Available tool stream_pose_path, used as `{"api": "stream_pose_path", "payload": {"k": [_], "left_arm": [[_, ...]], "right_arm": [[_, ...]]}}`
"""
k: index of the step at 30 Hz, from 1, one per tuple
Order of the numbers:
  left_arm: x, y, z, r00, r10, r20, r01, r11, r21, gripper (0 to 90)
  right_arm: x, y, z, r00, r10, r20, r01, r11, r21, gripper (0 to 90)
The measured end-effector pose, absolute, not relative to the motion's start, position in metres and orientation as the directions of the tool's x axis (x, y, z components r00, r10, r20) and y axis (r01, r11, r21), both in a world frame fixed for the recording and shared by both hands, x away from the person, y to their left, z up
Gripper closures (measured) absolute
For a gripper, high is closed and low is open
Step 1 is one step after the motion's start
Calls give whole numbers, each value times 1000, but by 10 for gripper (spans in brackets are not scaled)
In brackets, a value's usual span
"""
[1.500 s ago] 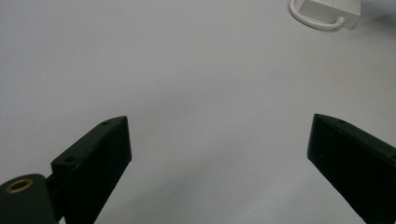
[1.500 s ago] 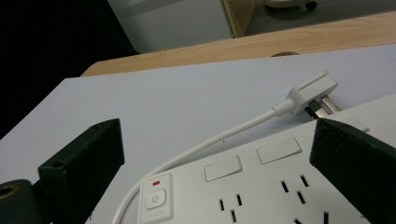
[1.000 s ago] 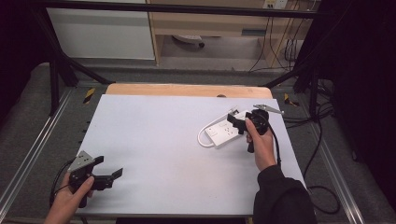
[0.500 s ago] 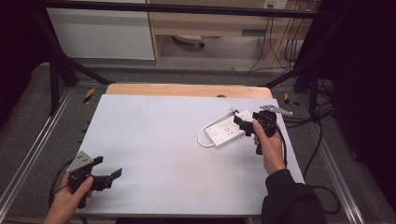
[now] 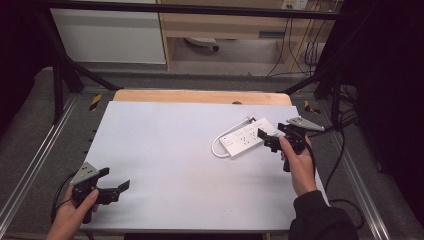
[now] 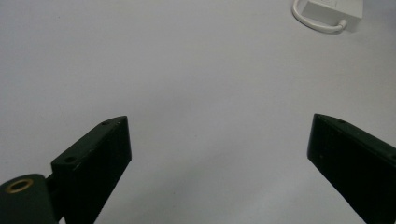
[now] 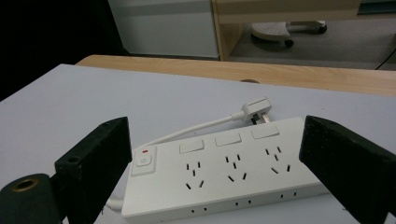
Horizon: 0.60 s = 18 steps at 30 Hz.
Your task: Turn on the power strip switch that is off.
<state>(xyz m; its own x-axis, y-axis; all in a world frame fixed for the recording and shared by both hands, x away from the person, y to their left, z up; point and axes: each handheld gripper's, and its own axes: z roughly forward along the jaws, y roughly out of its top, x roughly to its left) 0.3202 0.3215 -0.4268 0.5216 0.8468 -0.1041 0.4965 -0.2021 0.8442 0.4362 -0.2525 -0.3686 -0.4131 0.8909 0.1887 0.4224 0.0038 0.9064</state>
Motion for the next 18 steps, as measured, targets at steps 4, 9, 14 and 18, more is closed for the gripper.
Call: {"api": "stream_pose_path", "payload": {"k": [4, 9, 14, 18], "left_arm": [[320, 321, -427, 520, 848, -104, 497, -201, 844, 64], [320, 321, -427, 522, 846, -107, 497, -199, 844, 64], [319, 321, -427, 520, 847, -106, 497, -199, 845, 64], [320, 321, -427, 517, 849, -107, 499, -197, 844, 64]], "right_arm": [[428, -261, -367, -408, 896, 177, 387, -5, 922, 96], [419, -268, -371, -405, 899, 167, 359, -12, 933, 94], [411, -271, -375, -408, 901, 148, 348, 3, 938, 88], [403, -275, -376, -408, 902, 141, 331, 2, 944, 84]]}}
